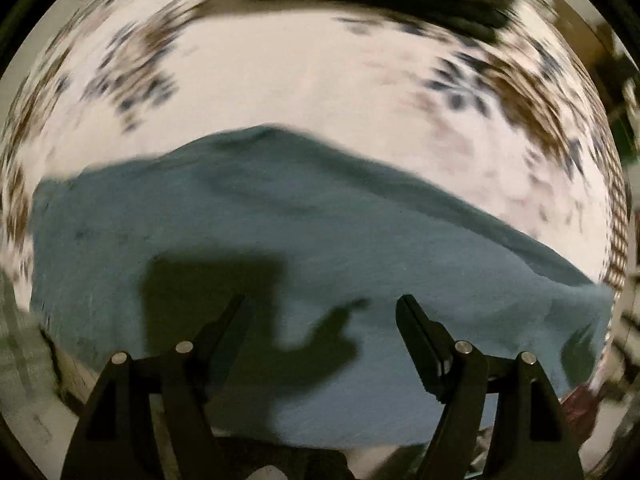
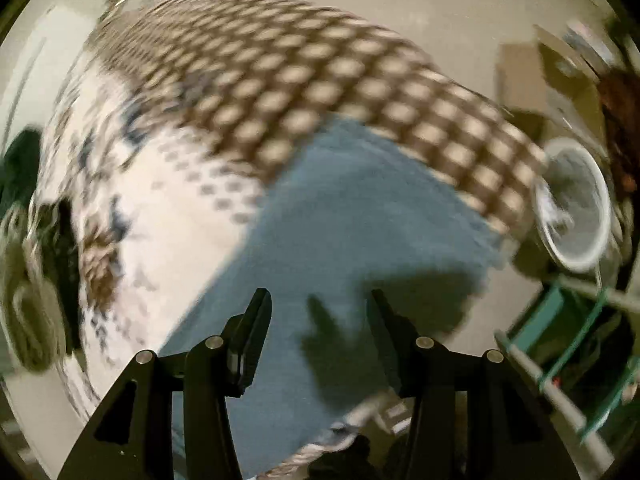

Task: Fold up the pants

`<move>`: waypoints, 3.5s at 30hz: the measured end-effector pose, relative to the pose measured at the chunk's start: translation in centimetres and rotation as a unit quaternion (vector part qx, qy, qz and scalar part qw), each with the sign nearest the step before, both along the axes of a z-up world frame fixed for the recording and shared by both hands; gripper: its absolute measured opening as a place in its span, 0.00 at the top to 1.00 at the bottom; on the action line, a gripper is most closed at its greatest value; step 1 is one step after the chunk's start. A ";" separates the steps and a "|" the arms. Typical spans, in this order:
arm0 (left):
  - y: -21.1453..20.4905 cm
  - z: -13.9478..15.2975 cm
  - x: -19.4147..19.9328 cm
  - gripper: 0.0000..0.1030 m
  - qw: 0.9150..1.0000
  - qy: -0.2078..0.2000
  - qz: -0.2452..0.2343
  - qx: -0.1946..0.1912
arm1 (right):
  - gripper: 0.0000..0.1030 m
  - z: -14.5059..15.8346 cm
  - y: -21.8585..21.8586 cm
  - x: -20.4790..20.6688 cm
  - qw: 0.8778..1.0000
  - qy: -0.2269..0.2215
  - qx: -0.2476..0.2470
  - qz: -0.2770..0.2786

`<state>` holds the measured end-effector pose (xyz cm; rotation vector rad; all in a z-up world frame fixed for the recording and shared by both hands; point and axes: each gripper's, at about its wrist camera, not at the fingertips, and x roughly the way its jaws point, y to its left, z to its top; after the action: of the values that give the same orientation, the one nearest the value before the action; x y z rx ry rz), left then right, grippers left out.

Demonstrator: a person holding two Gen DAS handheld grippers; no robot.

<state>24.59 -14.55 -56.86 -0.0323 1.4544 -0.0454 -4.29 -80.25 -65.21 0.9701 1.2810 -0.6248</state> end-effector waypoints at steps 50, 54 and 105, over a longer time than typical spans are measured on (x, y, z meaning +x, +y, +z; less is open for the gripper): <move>-17.7 -4.5 -10.9 0.29 0.998 0.017 -0.054 0.029 | 0.66 -0.3 -0.4 1.0 0.993 -0.018 -0.018 0.115; -17.7 -7.7 -10.4 0.22 0.997 0.041 -0.043 0.057 | 0.66 -1.6 8.3 5.7 0.977 -0.018 0.079 0.199; -47.7 -11.7 -28.3 0.03 0.991 0.038 -0.119 0.046 | 0.93 -5.6 -9.1 -14.4 0.991 -0.049 -0.010 -0.121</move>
<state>-3.76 -62.20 -68.52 0.2170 1.5289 -0.1726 -18.69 -89.38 -70.84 1.1345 1.0769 -0.7653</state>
